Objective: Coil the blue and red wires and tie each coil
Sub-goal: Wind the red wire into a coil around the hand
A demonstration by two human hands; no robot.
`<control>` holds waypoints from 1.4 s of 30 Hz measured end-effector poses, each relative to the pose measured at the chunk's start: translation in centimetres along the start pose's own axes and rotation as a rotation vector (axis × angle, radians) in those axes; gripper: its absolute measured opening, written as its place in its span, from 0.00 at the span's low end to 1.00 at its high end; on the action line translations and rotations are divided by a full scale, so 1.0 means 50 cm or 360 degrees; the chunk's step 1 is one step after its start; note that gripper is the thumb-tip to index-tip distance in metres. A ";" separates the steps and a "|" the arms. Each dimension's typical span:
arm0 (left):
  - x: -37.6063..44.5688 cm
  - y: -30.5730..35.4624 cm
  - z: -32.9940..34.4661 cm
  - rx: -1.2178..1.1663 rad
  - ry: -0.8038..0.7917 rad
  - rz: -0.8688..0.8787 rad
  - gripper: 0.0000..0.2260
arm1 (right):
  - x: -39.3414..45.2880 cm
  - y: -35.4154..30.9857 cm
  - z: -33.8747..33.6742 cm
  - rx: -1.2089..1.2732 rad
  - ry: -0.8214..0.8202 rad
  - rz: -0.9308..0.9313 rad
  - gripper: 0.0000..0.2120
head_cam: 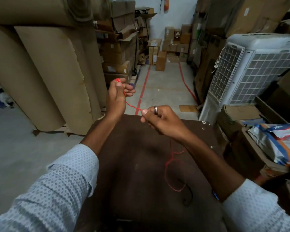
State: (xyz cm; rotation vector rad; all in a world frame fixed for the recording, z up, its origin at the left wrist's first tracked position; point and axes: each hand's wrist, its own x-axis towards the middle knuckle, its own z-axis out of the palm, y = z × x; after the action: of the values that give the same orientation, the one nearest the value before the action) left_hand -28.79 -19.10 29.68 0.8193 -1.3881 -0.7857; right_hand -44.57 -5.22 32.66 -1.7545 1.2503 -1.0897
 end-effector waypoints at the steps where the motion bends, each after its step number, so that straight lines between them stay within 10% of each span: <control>1: -0.004 -0.008 -0.005 0.0069 -0.0030 0.0000 0.15 | -0.003 -0.019 -0.009 0.0017 -0.0007 -0.0047 0.17; 15: -0.152 0.100 0.052 -0.0439 -0.0695 -0.0158 0.14 | 0.144 -0.017 -0.124 -0.0021 0.0686 -0.0175 0.13; 25: -0.030 0.152 0.032 -0.0758 -0.0194 -0.0066 0.12 | 0.072 0.077 0.009 0.0097 0.0189 0.0031 0.15; 29: 0.003 0.105 0.022 -0.0356 -0.0012 -0.0033 0.13 | 0.039 0.032 0.014 0.0173 0.0073 -0.0038 0.15; 35: -0.064 0.078 0.009 0.0806 -0.0585 0.0502 0.11 | 0.034 -0.035 -0.049 0.0069 0.0048 -0.0067 0.12; 42: -0.089 0.098 -0.007 0.0629 -0.0850 0.0198 0.17 | 0.057 -0.019 -0.112 -0.0055 0.0283 -0.0073 0.08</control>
State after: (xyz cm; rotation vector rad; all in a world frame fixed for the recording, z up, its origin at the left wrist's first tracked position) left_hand -28.60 -12.74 31.60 0.8450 -2.0973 -0.6662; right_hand -48.85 -8.11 36.32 -1.7504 1.3475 -1.2809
